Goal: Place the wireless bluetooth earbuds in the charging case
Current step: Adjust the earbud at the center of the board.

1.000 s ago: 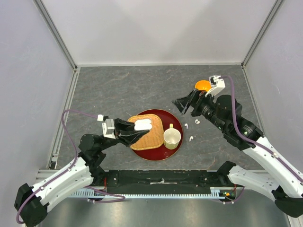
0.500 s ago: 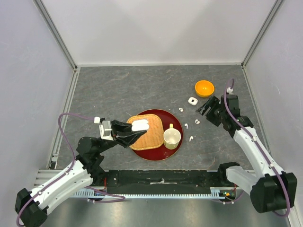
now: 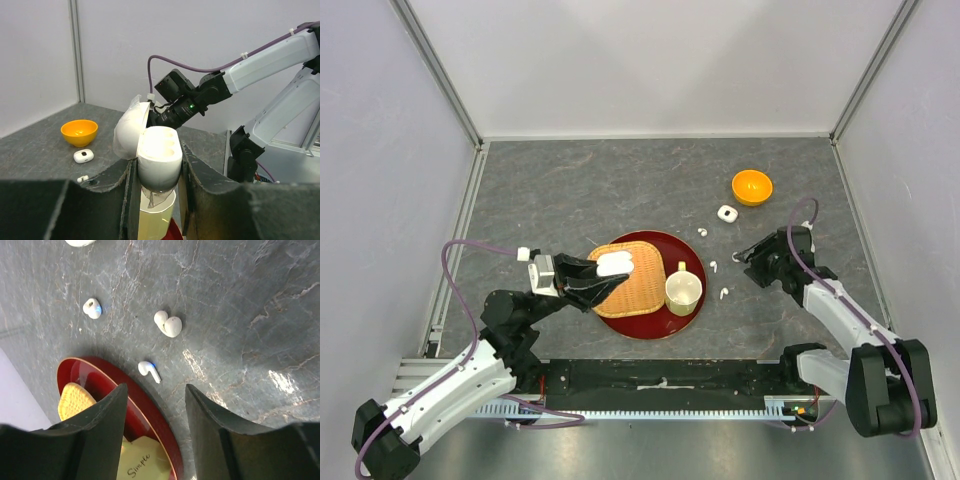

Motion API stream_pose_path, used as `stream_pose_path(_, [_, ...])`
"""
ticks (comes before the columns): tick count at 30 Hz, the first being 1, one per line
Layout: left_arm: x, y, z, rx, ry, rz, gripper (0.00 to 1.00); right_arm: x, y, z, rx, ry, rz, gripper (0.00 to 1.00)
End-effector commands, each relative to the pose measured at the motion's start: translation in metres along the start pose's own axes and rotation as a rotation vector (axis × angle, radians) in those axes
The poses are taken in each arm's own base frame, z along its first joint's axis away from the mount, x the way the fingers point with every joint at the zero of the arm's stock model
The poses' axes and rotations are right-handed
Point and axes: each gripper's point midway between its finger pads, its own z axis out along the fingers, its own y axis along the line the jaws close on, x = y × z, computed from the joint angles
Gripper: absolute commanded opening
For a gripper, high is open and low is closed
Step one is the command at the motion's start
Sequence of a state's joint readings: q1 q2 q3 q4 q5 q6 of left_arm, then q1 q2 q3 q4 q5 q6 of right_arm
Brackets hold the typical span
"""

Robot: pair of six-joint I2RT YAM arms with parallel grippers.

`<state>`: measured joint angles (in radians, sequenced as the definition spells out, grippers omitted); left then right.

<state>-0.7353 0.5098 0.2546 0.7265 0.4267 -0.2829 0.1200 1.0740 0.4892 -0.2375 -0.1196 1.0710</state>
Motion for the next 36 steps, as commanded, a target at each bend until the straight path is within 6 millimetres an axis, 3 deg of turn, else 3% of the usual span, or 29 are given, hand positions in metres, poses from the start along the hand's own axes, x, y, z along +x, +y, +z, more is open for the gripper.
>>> stream_pose_path(1, [-0.002, 0.003, 0.0, -0.019, -0.014, 0.009, 0.02, -0.018, 0.015, 0.013, -0.052, -0.077, 0.059, 0.56])
stream_pose_path(17, [0.001, 0.008, 0.002, -0.036, -0.006, 0.01, 0.02, -0.013, -0.003, 0.045, 0.005, -0.053, 0.099, 0.5])
stream_pose_path(36, [0.006, 0.011, 0.004, -0.044, 0.012, 0.003, 0.02, -0.015, -0.019, 0.058, 0.059, -0.082, 0.113, 0.4])
